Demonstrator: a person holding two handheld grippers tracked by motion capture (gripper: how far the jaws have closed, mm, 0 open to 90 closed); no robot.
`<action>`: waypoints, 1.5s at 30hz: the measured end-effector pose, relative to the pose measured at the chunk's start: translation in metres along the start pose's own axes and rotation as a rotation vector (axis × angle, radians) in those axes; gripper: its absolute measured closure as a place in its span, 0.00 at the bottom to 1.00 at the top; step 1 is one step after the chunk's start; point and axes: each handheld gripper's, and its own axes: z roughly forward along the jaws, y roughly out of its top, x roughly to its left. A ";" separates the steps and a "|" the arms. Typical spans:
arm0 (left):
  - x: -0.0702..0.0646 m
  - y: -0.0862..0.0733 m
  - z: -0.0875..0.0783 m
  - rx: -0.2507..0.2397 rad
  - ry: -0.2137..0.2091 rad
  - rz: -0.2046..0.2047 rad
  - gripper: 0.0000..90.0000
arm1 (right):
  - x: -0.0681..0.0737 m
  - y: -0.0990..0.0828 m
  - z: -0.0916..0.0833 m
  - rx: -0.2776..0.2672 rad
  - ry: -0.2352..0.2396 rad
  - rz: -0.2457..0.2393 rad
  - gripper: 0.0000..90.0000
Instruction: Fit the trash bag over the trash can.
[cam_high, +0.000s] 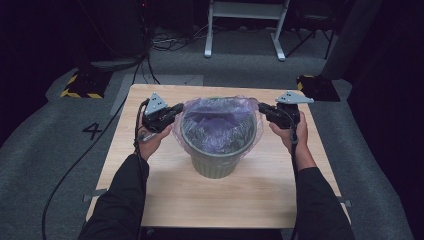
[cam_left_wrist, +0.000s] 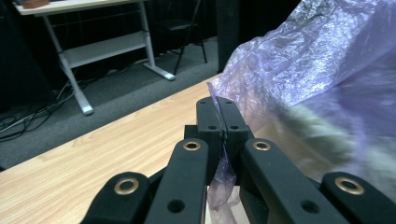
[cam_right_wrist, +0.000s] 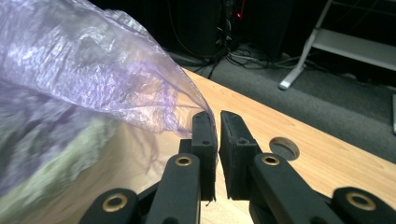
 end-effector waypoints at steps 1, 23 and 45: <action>0.001 -0.001 0.003 0.008 0.002 -0.008 0.99 | -0.001 0.000 0.002 0.006 -0.007 0.003 0.95; 0.012 -0.025 0.036 0.138 -0.034 -0.111 0.99 | -0.013 -0.022 0.032 0.135 0.005 0.079 1.00; 0.021 -0.040 -0.031 0.024 -0.010 -0.114 0.37 | -0.015 -0.057 0.002 0.066 0.009 -0.025 0.78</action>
